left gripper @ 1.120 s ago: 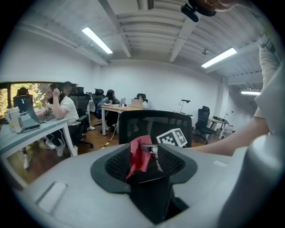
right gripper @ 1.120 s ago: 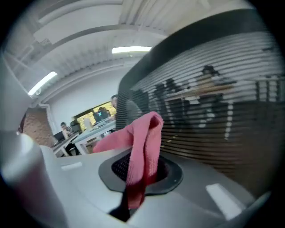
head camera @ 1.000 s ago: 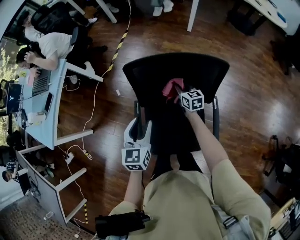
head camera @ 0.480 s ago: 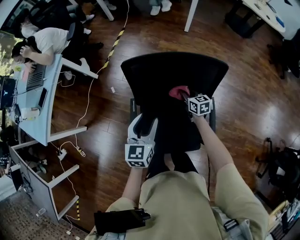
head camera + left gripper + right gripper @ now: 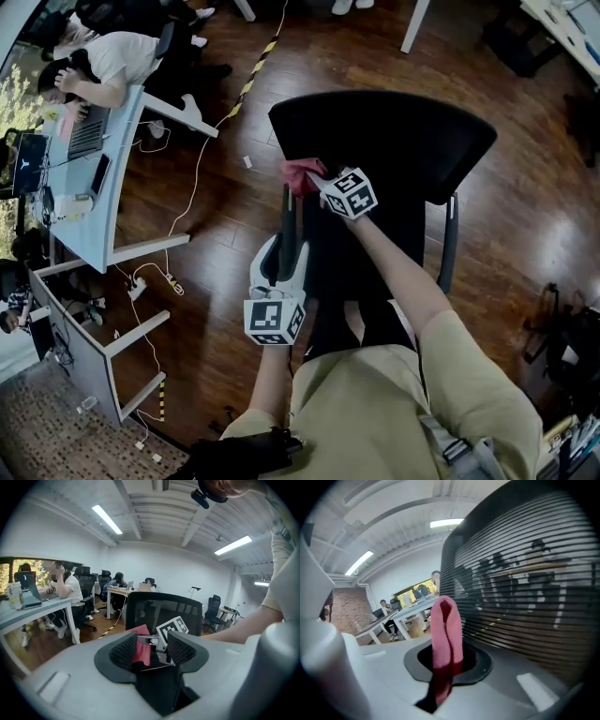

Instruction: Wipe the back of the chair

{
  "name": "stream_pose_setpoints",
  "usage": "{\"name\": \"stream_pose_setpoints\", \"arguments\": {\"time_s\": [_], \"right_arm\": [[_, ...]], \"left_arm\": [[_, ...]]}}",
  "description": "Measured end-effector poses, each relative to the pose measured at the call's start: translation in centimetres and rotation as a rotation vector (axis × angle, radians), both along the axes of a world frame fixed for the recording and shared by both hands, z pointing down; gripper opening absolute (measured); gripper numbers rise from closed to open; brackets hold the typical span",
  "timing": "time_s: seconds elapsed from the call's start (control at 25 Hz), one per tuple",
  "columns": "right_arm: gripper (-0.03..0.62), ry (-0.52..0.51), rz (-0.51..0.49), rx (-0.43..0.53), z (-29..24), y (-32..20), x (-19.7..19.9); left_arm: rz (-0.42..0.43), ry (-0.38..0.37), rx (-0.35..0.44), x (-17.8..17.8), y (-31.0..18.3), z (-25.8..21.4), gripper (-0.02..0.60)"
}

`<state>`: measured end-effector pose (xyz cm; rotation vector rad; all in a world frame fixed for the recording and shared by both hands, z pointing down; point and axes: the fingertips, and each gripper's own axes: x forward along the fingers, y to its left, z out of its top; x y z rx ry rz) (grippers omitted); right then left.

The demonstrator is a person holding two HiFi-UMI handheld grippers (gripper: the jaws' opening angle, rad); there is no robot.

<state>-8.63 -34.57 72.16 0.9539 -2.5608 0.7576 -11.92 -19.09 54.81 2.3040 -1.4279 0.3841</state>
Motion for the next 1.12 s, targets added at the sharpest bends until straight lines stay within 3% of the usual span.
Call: {"name": "stream_pose_setpoints", "arguments": {"time_s": [0.16,0.32,0.44,0.52,0.6,0.76,0.84,0.96,1.12], "right_arm": [[0.021,0.085,0.29,-0.067,1.9,0.7,15.4],[0.021,0.158,0.618,-0.165,3.2,5.1,31.3],[0.021,0.186,0.689,-0.19,3.9,7.0,35.9],[0.02,0.183,0.655,-0.2,4.2,7.0,34.3],[0.021,0.128,0.529,-0.202,4.1,6.5,29.2],[0.021,0.012,0.167,-0.137,2.7,4.8,13.8],[0.021,-0.027,0.041,-0.134,2.7,4.1,6.3],[0.021,-0.029,-0.022,-0.171,3.9,3.4,-0.9],[0.02,-0.056,0.013,-0.208,4.8,2.3,-1.6]], "left_arm": [[0.038,0.018,0.01,1.9,-0.6,0.2,0.199],[0.086,0.045,0.015,4.6,-1.3,0.6,0.199],[0.12,0.057,0.019,6.5,-1.5,1.0,0.199],[0.127,0.059,0.019,6.8,-1.4,1.1,0.199],[0.118,0.052,0.015,6.7,-1.0,1.1,0.199],[0.087,0.034,0.025,5.6,-1.0,1.0,0.199],[0.065,0.031,0.026,4.5,-0.9,1.3,0.198],[0.041,0.012,0.014,2.6,-0.7,1.6,0.198],[-0.002,0.009,0.025,0.0,-0.7,0.3,0.198]]}}
